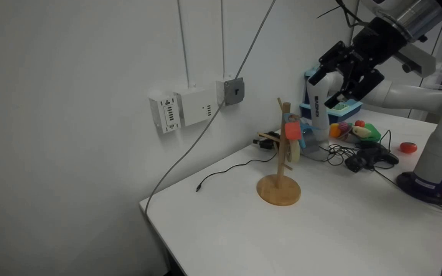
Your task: Hang the cup on the wooden stand
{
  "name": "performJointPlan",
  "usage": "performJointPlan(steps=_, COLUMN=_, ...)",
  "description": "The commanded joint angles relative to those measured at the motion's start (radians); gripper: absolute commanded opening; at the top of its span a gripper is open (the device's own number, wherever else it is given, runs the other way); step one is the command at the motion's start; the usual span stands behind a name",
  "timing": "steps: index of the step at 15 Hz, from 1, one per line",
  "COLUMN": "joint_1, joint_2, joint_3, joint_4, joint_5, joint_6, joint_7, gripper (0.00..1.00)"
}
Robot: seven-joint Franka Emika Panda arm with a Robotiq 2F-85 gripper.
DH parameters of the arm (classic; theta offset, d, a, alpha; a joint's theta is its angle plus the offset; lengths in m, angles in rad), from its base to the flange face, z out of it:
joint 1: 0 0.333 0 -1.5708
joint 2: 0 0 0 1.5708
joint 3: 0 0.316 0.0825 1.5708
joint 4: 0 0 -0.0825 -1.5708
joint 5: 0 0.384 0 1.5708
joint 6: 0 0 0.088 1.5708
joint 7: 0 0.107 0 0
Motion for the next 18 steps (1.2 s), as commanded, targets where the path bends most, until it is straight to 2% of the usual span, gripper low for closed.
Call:
performJointPlan(steps=1, joint_1=0.008, joint_2=-0.045, joint_3=0.011, joint_4=-0.059, joint_5=0.008, joint_6=0.025, joint_7=0.063, gripper=1.00)
performJointPlan(steps=8, joint_1=0.009, joint_2=-0.065, joint_3=0.039, joint_4=-0.097, joint_5=0.003, joint_6=-0.004, joint_7=0.167, gripper=1.00)
performJointPlan(steps=10, joint_1=0.043, joint_2=-0.076, joint_3=0.022, joint_4=-0.107, joint_5=0.001, joint_6=-0.010, joint_7=0.194, gripper=1.00)
performJointPlan(steps=11, joint_1=0.050, joint_2=-0.082, joint_3=0.021, joint_4=-0.112, joint_5=0.005, joint_6=-0.015, joint_7=0.201, gripper=1.00)
performJointPlan(steps=12, joint_1=0.026, joint_2=-0.035, joint_3=0.036, joint_4=-0.078, joint_5=0.000, joint_6=0.001, joint_7=0.173, gripper=1.00)
performJointPlan(steps=18, joint_1=0.041, joint_2=-0.050, joint_3=0.034, joint_4=-0.093, joint_5=0.000, joint_6=0.001, joint_7=0.190, gripper=1.00)
